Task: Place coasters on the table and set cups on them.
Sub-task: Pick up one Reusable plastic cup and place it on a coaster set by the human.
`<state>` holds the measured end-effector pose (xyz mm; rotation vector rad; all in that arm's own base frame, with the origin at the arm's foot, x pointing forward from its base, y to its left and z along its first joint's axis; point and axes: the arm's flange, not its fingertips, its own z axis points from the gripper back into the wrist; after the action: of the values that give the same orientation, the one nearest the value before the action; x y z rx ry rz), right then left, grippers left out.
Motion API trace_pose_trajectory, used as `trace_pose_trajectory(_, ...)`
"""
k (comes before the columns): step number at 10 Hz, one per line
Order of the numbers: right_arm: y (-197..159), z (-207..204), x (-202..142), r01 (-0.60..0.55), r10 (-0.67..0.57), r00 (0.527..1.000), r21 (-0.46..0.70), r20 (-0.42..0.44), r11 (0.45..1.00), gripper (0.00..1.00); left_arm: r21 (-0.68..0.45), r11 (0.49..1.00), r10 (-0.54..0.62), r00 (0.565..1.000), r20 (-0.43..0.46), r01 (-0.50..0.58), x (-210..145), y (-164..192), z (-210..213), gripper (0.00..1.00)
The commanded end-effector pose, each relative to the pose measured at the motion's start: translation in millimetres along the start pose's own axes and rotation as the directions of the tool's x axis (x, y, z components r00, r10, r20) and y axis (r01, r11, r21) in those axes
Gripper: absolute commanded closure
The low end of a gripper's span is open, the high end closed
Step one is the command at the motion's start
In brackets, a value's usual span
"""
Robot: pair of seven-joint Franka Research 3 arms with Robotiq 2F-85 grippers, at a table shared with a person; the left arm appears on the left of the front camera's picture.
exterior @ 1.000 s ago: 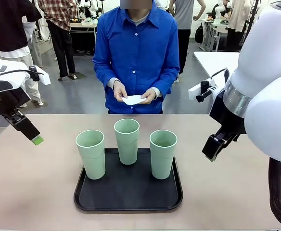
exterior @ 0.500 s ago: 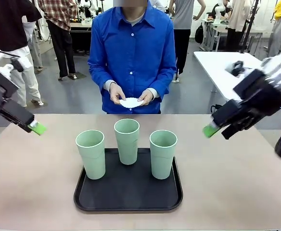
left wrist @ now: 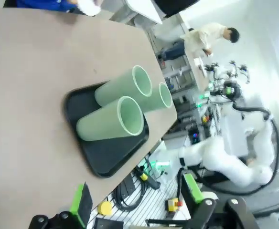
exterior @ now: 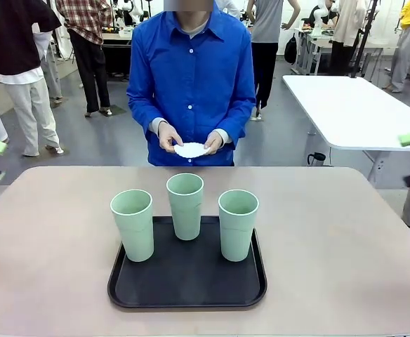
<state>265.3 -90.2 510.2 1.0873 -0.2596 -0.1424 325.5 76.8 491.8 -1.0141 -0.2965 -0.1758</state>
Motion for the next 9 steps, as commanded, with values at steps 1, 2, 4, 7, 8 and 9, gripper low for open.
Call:
trace_pose_trajectory(1,-37.6,-5.6,-17.9,0.034,-0.033,0.999,0.038,-0.012,0.999,0.00,0.006,1.000,0.028,0.999,0.033,-0.028,8.1,15.0,17.2,0.00)
trace_pose_trajectory(2,-46.7,1.1,-19.5,0.052,-0.051,0.998,0.052,-0.023,0.997,0.00,0.010,0.999,0.046,0.998,0.046,-0.046,4.8,22.4,29.1,0.00)
trace_pose_trajectory(4,-64.7,13.8,-19.9,0.085,-0.083,0.995,0.037,-0.061,0.996,0.00,0.033,0.996,0.083,0.994,0.071,-0.085,1.6,40.4,42.4,0.00)
trace_pose_trajectory(7,-79.6,24.0,-20.9,0.099,-0.098,0.995,0.033,-0.033,0.995,0.00,0.044,0.985,0.159,0.977,0.140,-0.166,-6.3,60.0,72.0,0.00)
trace_pose_trajectory(8,-80.9,25.6,-21.0,0.103,-0.103,0.994,0.030,-0.027,0.994,0.00,0.046,0.982,0.173,0.972,0.158,-0.182,-7.1,66.9,80.1,0.00)
trace_pose_trajectory(9,-82.7,29.6,-22.0,0.112,-0.111,0.994,0.024,-0.023,0.993,0.00,0.051,0.979,0.187,0.966,0.179,-0.199,-10.6,72.1,84.7,0.00)
